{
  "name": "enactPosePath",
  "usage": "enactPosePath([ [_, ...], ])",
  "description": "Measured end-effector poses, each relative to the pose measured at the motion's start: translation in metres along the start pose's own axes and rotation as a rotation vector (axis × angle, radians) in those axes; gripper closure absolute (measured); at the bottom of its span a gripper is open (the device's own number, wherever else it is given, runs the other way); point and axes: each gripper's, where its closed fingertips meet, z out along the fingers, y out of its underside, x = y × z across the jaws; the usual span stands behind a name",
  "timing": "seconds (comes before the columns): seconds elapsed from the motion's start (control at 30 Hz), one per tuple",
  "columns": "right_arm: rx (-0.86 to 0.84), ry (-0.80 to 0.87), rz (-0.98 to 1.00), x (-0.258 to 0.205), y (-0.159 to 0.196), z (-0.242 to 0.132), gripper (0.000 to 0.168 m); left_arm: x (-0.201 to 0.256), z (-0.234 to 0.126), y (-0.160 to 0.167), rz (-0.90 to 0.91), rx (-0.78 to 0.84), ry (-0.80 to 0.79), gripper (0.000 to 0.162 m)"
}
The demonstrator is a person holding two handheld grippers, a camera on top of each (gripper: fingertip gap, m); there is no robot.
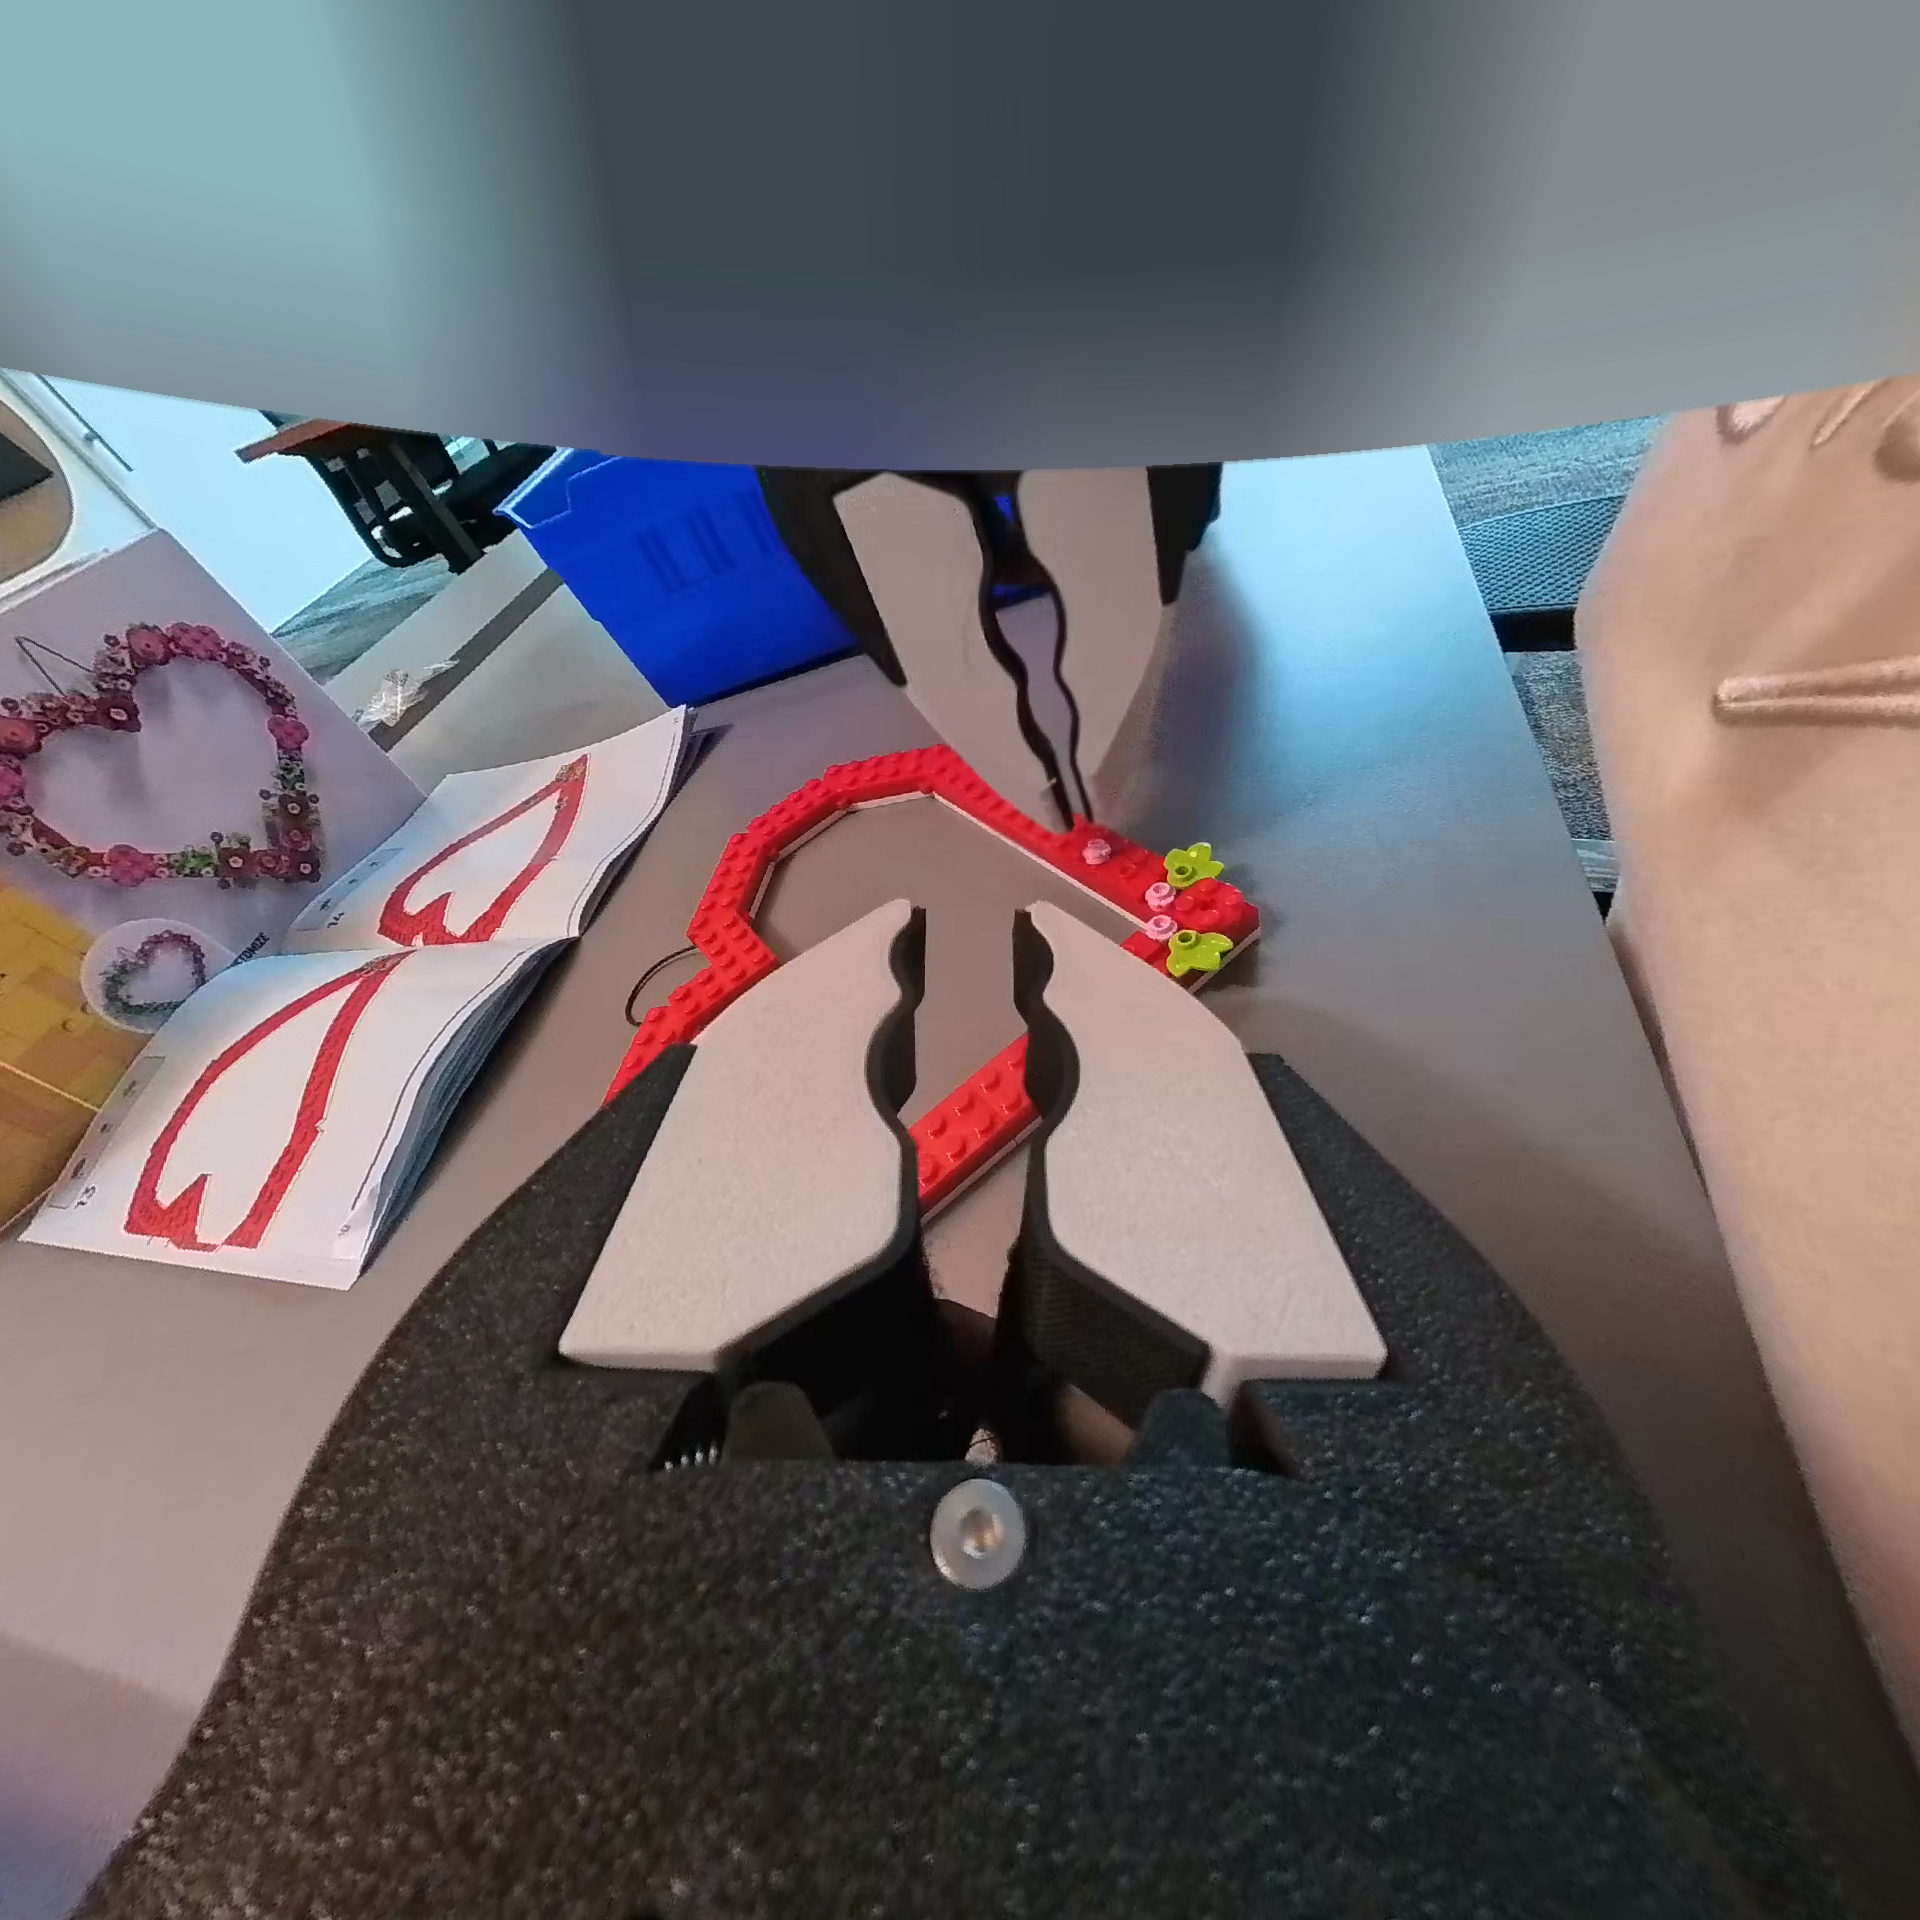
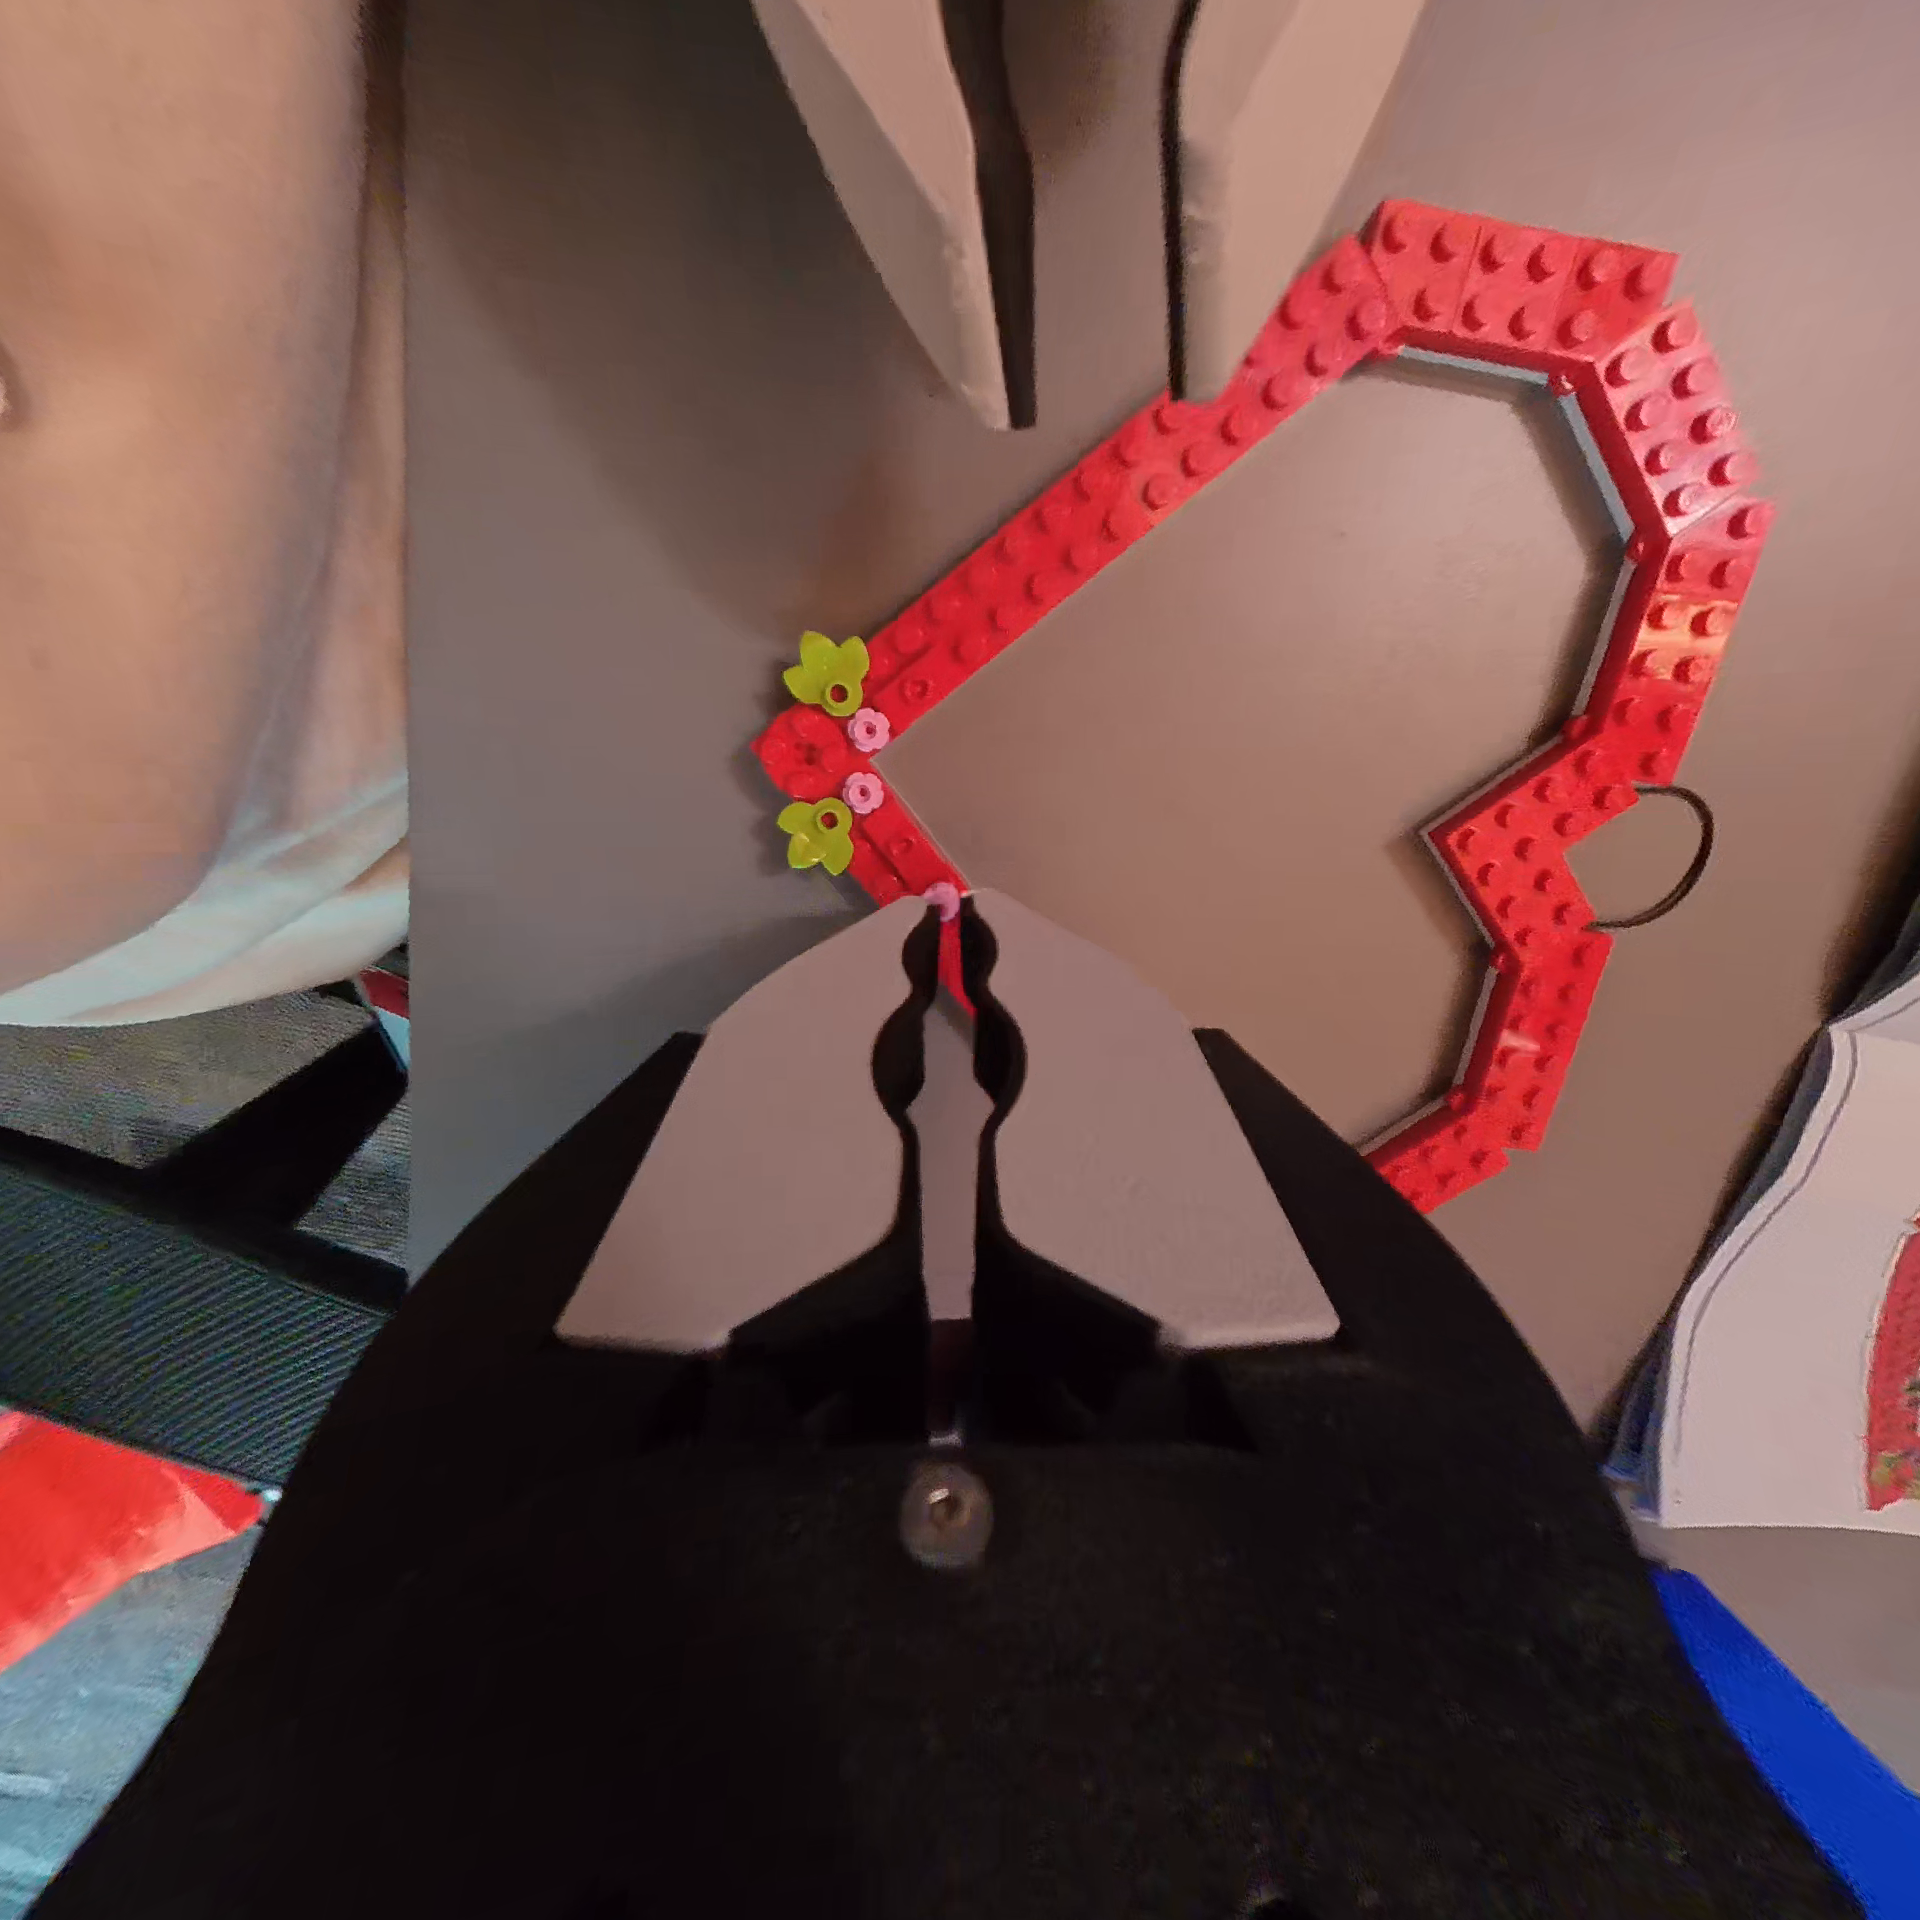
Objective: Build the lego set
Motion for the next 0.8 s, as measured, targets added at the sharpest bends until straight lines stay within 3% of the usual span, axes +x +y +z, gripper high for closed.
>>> enactPosePath([
  [0.8,-0.059,-0.046,0.021,-0.0016,0.0000,0.0088,0.168,0.0019,0.0025,0.0065,0.028,-0.058,0.015,0.148],
])
